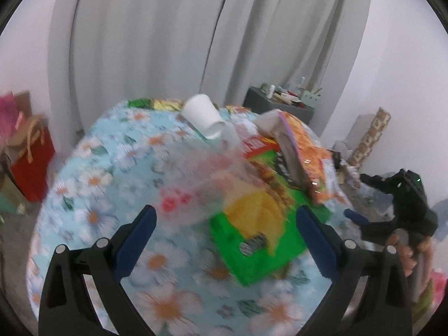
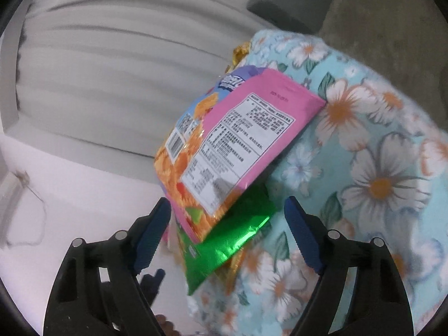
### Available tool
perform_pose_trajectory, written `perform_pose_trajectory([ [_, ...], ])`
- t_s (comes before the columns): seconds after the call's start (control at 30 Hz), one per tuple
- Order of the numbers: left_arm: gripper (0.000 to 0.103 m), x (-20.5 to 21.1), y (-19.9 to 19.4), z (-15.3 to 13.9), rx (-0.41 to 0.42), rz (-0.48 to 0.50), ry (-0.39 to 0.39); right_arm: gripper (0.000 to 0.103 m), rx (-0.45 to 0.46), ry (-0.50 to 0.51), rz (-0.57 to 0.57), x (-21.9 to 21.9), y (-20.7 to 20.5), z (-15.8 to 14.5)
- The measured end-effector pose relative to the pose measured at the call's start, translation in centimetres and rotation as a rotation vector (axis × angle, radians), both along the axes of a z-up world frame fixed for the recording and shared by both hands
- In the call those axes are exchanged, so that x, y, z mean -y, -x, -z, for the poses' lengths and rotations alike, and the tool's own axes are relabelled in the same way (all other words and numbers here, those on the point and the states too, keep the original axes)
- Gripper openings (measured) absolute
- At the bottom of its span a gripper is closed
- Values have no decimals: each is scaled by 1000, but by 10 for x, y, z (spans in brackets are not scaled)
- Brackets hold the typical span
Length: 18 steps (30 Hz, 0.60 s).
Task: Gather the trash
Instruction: 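Reach the right tool to the orange-pink snack bag and grasp it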
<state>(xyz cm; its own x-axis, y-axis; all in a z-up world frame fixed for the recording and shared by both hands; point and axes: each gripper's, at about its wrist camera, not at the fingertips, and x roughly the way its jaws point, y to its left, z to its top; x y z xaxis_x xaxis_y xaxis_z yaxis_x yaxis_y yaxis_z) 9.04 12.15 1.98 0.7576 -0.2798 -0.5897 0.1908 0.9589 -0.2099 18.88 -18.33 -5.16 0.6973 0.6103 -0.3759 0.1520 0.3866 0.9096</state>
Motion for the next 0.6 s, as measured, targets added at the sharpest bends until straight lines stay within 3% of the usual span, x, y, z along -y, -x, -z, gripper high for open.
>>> perform_pose_trajectory([
  [0.1,94,5,-3,3,63,23,-147,76,-15,-48,2,5,-7,10],
  [0.2,88,18,1,12,123,82,-351,75,-25,-81,2,8,-10,20],
  [0.3,70,29,-2,27,131,101,-500,75,-29,-109,4,11,-13,25],
  [0.4,55,30,-10,38,111,109,-561,74,-25,-151,12,15,-8,28],
  [0.6,42,30,-27,51,118,130,-633,72,-32,-220,30,20,-15,36],
])
